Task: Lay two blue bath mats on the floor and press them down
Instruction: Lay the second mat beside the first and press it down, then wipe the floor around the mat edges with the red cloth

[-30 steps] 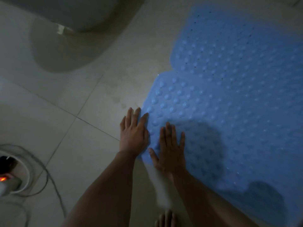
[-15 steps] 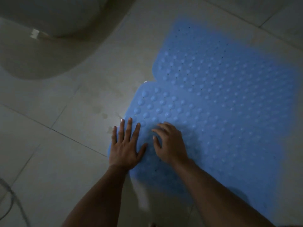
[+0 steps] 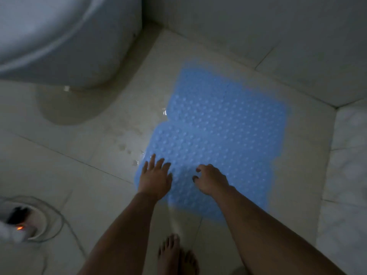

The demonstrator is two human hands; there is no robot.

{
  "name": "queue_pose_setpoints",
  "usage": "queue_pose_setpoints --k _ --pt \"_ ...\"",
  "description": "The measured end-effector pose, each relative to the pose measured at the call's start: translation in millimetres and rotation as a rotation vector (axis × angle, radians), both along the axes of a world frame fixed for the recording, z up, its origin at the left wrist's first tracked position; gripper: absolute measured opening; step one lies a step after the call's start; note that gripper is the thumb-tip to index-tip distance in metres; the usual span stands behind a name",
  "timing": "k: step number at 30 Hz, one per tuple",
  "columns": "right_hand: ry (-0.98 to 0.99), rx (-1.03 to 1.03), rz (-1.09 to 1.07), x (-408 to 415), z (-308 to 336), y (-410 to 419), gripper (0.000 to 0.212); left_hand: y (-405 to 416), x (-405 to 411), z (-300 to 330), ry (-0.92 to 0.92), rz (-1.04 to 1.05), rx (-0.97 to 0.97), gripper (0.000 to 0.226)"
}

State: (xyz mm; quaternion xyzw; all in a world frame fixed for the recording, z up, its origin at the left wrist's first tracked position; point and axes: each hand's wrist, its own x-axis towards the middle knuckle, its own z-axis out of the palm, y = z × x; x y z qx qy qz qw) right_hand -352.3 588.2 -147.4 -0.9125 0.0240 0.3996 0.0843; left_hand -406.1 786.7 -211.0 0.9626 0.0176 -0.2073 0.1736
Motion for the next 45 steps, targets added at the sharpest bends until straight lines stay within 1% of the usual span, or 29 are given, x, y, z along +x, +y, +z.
queue_pose_setpoints --k 2,4,6,8,10,13,16,18,22,29,33,36,39,42,45 --pt "0.024 0.018 -0.052 -11.5 65.4 -11.2 0.046 -8.0 -8.0 83.7 0.086 -0.041 -0.035 0.068" --pt "0.055 0.056 -0.1 -21.2 137.0 -16.3 0.048 -11.9 -16.6 165.4 0.196 -0.061 -0.05 0.059" --pt "0.076 0.107 -0.144 -34.2 218.6 -18.3 0.046 -14.8 -30.5 249.8 0.266 -0.087 -0.073 0.052" --pt "0.056 0.153 -0.192 -48.9 314.5 -24.1 0.044 -17.8 -43.5 344.7 0.278 -0.124 -0.104 0.051" --pt "0.036 0.171 -0.193 -63.8 386.1 -32.3 0.044 -22.1 -53.9 417.7 0.285 -0.148 -0.118 0.051" --pt "0.024 0.152 -0.152 -79.2 478.1 -43.0 0.043 -26.1 -59.8 503.8 0.258 -0.198 -0.105 0.053" --pt "-0.027 0.163 -0.174 -84.1 533.4 -45.9 0.043 -31.7 -58.8 558.4 0.217 -0.208 -0.091 0.054" --pt "-0.054 0.158 -0.186 -88.9 564.1 -48.0 0.044 -40.0 -60.7 591.2 0.173 -0.258 -0.074 0.055" --pt "-0.093 0.143 -0.161 -90.1 597.5 -48.5 0.045 -51.6 -55.7 628.2 0.091 -0.314 -0.059 0.055" --pt "-0.113 0.125 0.006 -86.7 621.1 -22.6 0.045 -37.1 -45.9 663.6 -0.013 -0.231 -0.04 0.054" --pt "-0.124 0.133 0.143 -70.9 629.3 -1.1 0.044 -12.7 -46.5 673.5 -0.026 -0.104 -0.036 0.054" --pt "-0.139 0.163 0.272 -52.2 634.2 20.2 0.041 14.1 -55.2 676.7 -0.039 0.044 -0.027 0.054" --pt "-0.136 0.199 0.401 -34.6 640.6 49.6 0.043 41.7 -67.6 685.7 -0.042 0.204 -0.014 0.053" --pt "-0.133 0.243 0.522 -19.7 653.0 85.4 0.044 63.3 -84.2 705.2 -0.078 0.377 0.063 0.053" --pt "-0.167 0.321 0.68 -8.7 669.3 126.3 0.041 79.9 -103.3 729.0 -0.102 0.515 0.152 0.053"
